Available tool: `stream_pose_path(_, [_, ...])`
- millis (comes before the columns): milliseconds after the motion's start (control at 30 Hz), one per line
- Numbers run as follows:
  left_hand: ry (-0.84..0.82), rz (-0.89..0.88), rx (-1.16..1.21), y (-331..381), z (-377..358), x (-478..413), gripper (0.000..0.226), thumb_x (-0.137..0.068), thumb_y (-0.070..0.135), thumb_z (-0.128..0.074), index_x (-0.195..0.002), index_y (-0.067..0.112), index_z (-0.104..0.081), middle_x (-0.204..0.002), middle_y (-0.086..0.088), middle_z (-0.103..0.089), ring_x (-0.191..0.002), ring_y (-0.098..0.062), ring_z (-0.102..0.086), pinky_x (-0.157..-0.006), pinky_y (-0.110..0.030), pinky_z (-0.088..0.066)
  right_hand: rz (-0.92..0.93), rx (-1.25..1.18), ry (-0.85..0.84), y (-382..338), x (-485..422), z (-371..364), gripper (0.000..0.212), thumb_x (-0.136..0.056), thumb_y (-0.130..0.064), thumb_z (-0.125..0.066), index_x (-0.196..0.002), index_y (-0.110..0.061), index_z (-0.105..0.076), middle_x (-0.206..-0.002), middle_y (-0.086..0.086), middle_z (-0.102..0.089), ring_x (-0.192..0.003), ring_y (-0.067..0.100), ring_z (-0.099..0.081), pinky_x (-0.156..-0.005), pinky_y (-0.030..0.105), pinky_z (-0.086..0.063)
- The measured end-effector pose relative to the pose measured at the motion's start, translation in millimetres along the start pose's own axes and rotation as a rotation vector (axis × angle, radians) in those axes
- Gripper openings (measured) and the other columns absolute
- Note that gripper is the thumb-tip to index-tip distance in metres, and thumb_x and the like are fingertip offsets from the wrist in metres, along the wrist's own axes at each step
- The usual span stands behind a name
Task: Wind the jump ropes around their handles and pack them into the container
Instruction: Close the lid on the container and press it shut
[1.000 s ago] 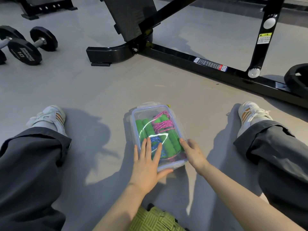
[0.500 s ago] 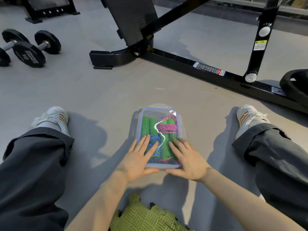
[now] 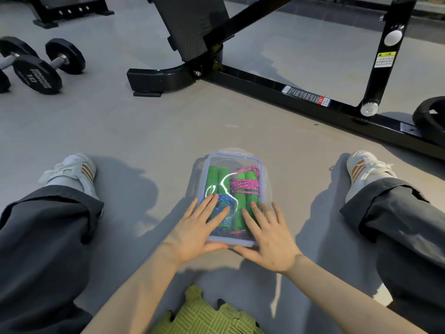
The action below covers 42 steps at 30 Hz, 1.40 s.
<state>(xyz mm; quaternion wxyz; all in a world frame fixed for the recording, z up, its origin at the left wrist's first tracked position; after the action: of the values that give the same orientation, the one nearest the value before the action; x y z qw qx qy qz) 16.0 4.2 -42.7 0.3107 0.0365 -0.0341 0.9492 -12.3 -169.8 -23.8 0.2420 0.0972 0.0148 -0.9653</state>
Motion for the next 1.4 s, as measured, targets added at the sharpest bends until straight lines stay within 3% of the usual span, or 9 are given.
stream_pose_path(167, [0.038, -0.137, -0.112, -36, 21, 5, 0.077, -0.076, 0.076, -0.035, -0.142, 0.036, -0.037, -0.146, -0.02, -0.042, -0.134, -0.03, -0.034, -0.112, -0.048, -0.012, 0.038, -0.157, 0.021, -26, 2, 20, 0.07, -0.088, -0.063, -0.033, -0.131, -0.011, -0.051, -0.114, 0.016, -0.063, -0.103, 0.028, -0.053, -0.105, 0.047, -0.025])
stream_pose_path(333, [-0.179, 0.007, -0.355, -48, 55, 14, 0.077, -0.093, 0.012, -0.04, -0.151, 0.04, 0.002, -0.159, -0.015, 0.013, -0.148, -0.029, 0.005, -0.116, -0.049, 0.005, 0.335, -0.369, -0.019, -68, -2, 37, 0.048, -0.096, -0.046, -0.028, -0.124, -0.013, -0.051, -0.111, 0.003, -0.064, -0.094, 0.022, -0.047, -0.098, 0.037, -0.031])
stream_pose_path(433, [0.045, 0.132, -0.225, -25, 69, 15, 0.054, -0.088, 0.019, -0.043, -0.14, 0.03, -0.048, -0.15, -0.015, -0.036, -0.135, -0.028, -0.04, -0.118, -0.043, -0.002, 0.305, -0.382, -0.044, -52, -18, 32, 0.044, -0.099, -0.038, -0.024, -0.122, -0.014, -0.053, -0.12, 0.004, -0.06, -0.112, 0.027, -0.049, -0.105, 0.039, -0.028])
stream_pose_path(567, [-0.094, 0.24, 0.051, 6, 29, 28, 0.06, -0.09, 0.051, -0.028, -0.122, 0.017, -0.066, -0.122, -0.017, -0.064, -0.11, -0.031, -0.063, -0.091, -0.049, -0.05, -0.05, -0.277, -0.186, 20, -27, 14, 0.093, -0.08, -0.069, 0.014, -0.144, -0.02, -0.032, -0.153, 0.007, -0.026, -0.142, 0.032, -0.017, -0.117, 0.044, -0.008])
stream_pose_path(667, [-0.063, 0.228, 0.071, 14, 4, 32, 0.074, -0.097, 0.061, -0.013, -0.134, 0.013, -0.055, -0.134, -0.02, -0.055, -0.123, -0.035, -0.053, -0.101, -0.049, -0.031, -0.062, -0.175, -0.343, 35, -14, 7, 0.095, -0.069, -0.074, 0.018, -0.149, -0.032, -0.008, -0.158, -0.005, -0.004, -0.145, 0.024, -0.004, -0.115, 0.045, 0.002])
stream_pose_path(800, [0.025, 0.105, 0.044, -2, 1, 35, 0.077, -0.094, 0.07, -0.011, -0.141, 0.015, -0.036, -0.143, -0.018, -0.046, -0.134, -0.033, -0.041, -0.106, -0.044, -0.021, 0.053, -0.084, -0.246, 31, -2, 20, 0.07, -0.09, -0.065, -0.016, -0.142, -0.023, -0.038, -0.139, 0.004, -0.046, -0.116, 0.027, -0.047, -0.11, 0.041, -0.019])
stream_pose_path(900, [0.004, 0.032, 0.007, -11, 4, 34, 0.08, -0.091, 0.073, -0.007, -0.14, 0.016, -0.037, -0.14, -0.017, -0.05, -0.126, -0.033, -0.051, -0.102, -0.042, -0.027, 0.236, -0.096, -0.136, 38, -2, 23, 0.058, -0.09, -0.059, -0.037, -0.128, -0.018, -0.053, -0.112, 0.002, -0.057, -0.096, 0.02, -0.046, -0.099, 0.032, -0.028])
stream_pose_path(1200, [0.102, -0.006, -0.071, -5, -5, 33, 0.078, -0.088, 0.065, -0.026, -0.144, 0.011, -0.03, -0.145, -0.022, -0.042, -0.134, -0.035, -0.041, -0.104, -0.049, -0.026, 0.296, 0.017, -0.17, 53, -24, -5, 0.081, -0.086, -0.072, -0.028, -0.146, -0.019, -0.02, -0.144, 0.026, -0.035, -0.131, 0.045, -0.037, -0.11, 0.051, -0.027])
stream_pose_path(1400, [0.148, -0.01, -0.093, 0, -3, 32, 0.069, -0.09, 0.054, -0.03, -0.141, 0.008, -0.031, -0.143, -0.024, -0.043, -0.133, -0.039, -0.042, -0.104, -0.056, -0.034, 0.278, 0.065, -0.102, 51, -23, -15, 0.071, -0.091, -0.065, -0.023, -0.135, -0.011, -0.039, -0.132, 0.029, -0.049, -0.119, 0.048, -0.049, -0.104, 0.05, -0.027])
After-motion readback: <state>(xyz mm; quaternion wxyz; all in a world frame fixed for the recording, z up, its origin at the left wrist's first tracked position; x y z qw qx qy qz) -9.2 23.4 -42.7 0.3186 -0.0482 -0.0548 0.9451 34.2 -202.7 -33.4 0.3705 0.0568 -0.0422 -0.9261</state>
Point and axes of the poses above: each hand's wrist, its own x-axis away from the middle knuckle, its own z-axis out of the back of the hand, y = z × x, the point moved 5 cm from there along -x, towards the middle knuckle
